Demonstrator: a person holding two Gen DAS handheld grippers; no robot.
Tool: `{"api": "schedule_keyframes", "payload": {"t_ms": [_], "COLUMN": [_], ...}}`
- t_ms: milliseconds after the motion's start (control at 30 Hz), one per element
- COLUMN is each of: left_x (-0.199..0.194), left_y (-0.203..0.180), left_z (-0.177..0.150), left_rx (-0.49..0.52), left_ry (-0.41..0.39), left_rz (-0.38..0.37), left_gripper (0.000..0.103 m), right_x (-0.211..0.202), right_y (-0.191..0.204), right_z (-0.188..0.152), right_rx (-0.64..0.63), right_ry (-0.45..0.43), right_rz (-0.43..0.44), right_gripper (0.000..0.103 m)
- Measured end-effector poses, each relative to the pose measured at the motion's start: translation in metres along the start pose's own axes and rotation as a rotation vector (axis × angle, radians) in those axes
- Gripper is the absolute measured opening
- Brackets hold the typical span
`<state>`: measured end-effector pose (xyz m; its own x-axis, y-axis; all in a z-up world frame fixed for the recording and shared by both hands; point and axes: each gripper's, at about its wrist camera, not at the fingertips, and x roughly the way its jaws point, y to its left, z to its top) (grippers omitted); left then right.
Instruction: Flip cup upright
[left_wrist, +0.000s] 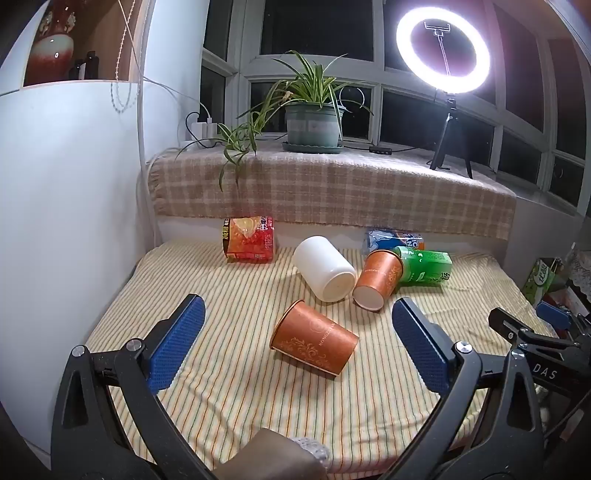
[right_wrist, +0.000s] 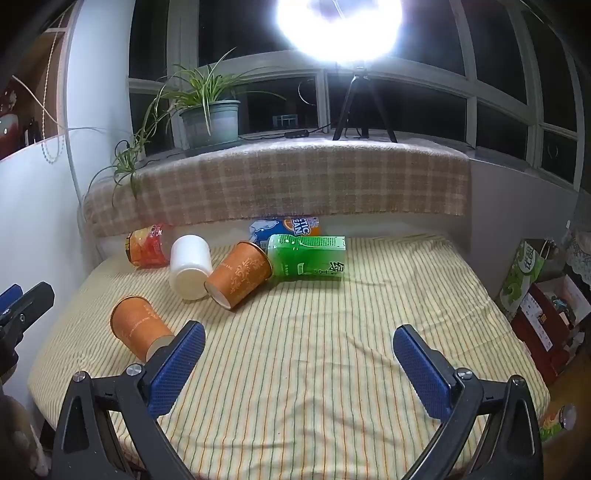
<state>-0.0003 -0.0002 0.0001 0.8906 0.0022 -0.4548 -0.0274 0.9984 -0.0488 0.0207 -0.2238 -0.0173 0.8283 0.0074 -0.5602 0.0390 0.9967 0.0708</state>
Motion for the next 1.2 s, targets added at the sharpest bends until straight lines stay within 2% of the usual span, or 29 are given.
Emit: {"api": "schedule_keyframes", "payload": {"t_ms": [1200], "left_x": [0.000], "left_y": [0.013], "left_z": [0.004], "left_rx": [0.000], "left_ry": [0.000], "left_rz": [0.002], "left_gripper": [0.103], "right_x": [0.003], "right_y": [0.001], "right_z": [0.002], "right_rx": [0.001], "right_ry": [0.001], "right_rz": [0.001], "right_gripper": [0.103]}}
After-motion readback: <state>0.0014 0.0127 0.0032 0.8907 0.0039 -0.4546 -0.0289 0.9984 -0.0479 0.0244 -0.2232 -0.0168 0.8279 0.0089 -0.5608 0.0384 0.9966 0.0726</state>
